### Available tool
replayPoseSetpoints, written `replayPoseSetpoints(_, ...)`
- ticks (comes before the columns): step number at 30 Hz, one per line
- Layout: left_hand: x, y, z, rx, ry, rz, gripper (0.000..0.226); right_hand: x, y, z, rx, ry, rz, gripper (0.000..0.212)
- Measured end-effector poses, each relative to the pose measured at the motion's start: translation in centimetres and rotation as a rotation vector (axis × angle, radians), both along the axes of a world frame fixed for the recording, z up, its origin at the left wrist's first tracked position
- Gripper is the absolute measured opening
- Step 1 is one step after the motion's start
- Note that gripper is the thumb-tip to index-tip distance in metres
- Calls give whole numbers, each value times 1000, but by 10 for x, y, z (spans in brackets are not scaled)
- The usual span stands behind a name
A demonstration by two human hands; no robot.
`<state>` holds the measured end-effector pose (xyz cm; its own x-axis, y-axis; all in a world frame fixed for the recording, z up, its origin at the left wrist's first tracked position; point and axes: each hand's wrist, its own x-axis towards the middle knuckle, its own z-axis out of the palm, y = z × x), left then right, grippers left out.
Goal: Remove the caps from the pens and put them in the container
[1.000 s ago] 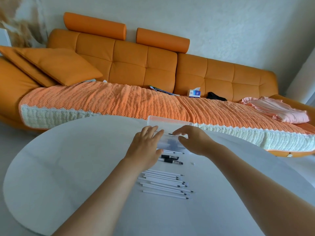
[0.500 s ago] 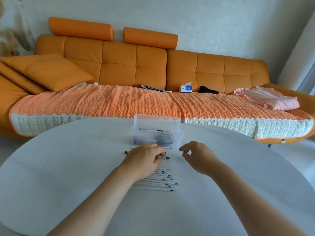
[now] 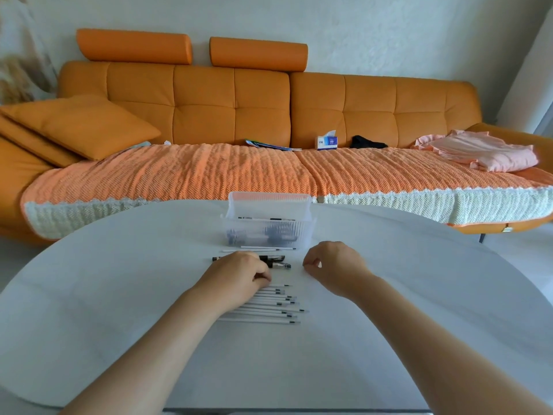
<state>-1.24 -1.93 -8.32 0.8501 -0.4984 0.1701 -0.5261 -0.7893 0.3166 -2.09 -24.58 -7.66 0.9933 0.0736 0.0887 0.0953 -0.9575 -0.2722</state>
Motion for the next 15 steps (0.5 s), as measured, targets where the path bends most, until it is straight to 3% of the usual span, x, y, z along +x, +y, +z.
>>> replayPoseSetpoints(4,2,-2,0,27,-30,6,8,-5,4,3,221,5,-16,20)
replayPoseSetpoints(10,1,-8,-2,18,-109,-1,9,-7,2,3,376,85,-11,20)
replayPoseSetpoints(15,2,-5,-3,1,-86,13,8,-9,0,2,319,121,-4,23)
